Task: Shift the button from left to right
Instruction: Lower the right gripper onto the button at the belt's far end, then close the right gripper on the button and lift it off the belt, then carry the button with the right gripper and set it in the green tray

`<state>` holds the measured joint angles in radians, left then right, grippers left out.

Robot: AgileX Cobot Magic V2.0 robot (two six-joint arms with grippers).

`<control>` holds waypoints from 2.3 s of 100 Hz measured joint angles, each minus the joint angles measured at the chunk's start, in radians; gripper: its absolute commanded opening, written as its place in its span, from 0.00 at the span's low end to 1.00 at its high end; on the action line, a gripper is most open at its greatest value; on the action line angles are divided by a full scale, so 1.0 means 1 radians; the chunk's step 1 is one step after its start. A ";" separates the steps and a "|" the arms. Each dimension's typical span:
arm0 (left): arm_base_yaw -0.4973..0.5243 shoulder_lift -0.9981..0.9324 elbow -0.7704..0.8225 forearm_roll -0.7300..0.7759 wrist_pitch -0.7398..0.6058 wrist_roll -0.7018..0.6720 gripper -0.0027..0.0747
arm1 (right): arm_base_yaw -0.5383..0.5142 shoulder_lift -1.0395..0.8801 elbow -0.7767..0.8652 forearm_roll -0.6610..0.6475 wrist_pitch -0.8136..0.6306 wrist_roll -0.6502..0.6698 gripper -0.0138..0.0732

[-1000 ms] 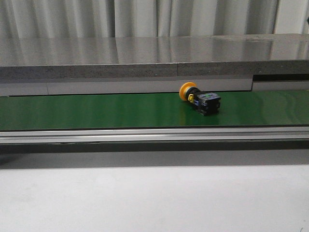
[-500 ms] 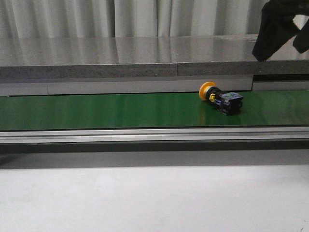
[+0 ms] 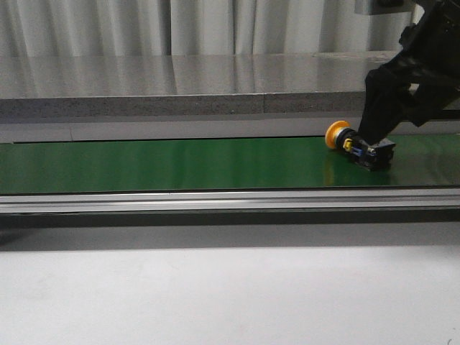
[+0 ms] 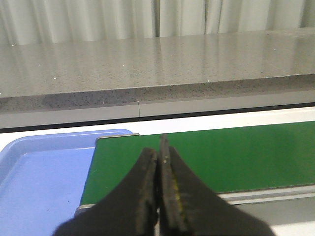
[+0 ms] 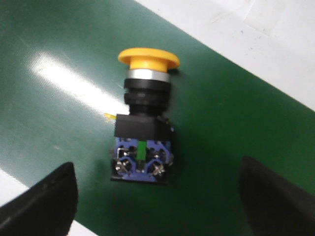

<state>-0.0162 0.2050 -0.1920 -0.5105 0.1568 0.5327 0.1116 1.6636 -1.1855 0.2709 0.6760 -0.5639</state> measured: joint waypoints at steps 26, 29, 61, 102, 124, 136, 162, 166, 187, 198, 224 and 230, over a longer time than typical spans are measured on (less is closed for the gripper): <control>0.000 0.000 0.000 0.000 0.000 0.000 0.01 | 0.000 0.077 -0.002 0.000 -0.049 -0.010 0.89; 0.000 0.000 0.000 0.000 0.000 0.000 0.01 | 0.000 0.083 -0.002 0.000 -0.053 -0.011 0.87; 0.000 0.000 0.000 0.000 0.000 0.000 0.01 | 0.000 0.103 -0.003 0.003 -0.062 -0.012 0.35; 0.000 0.000 0.000 0.000 0.000 0.000 0.01 | -0.083 0.005 -0.003 0.004 -0.030 -0.014 0.35; 0.000 0.000 0.000 0.000 0.000 0.000 0.01 | -0.291 -0.033 -0.003 0.004 0.000 -0.014 0.35; 0.000 0.000 0.000 0.000 0.000 0.000 0.01 | -0.403 -0.033 -0.003 0.001 -0.009 -0.014 0.35; 0.000 0.000 0.000 0.000 0.000 0.000 0.01 | -0.551 -0.033 -0.003 -0.006 -0.078 -0.023 0.35; 0.000 0.000 0.000 0.000 0.000 0.000 0.01 | -0.560 -0.031 -0.003 -0.006 -0.084 -0.031 0.35; 0.000 0.000 0.000 0.000 0.000 0.000 0.01 | -0.568 0.029 -0.003 -0.008 -0.119 -0.074 0.36; 0.000 0.000 0.000 0.000 0.000 0.000 0.01 | -0.568 0.075 -0.003 -0.031 -0.129 -0.078 0.36; 0.000 0.000 0.000 0.000 0.000 0.000 0.01 | -0.568 0.142 -0.003 -0.066 -0.142 -0.082 0.36; 0.000 0.000 0.000 0.000 0.000 0.000 0.01 | -0.568 0.145 -0.003 -0.067 -0.144 -0.082 0.36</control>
<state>-0.0162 0.2050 -0.1920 -0.5105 0.1568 0.5327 -0.4564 1.8090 -1.1888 0.2041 0.5319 -0.6458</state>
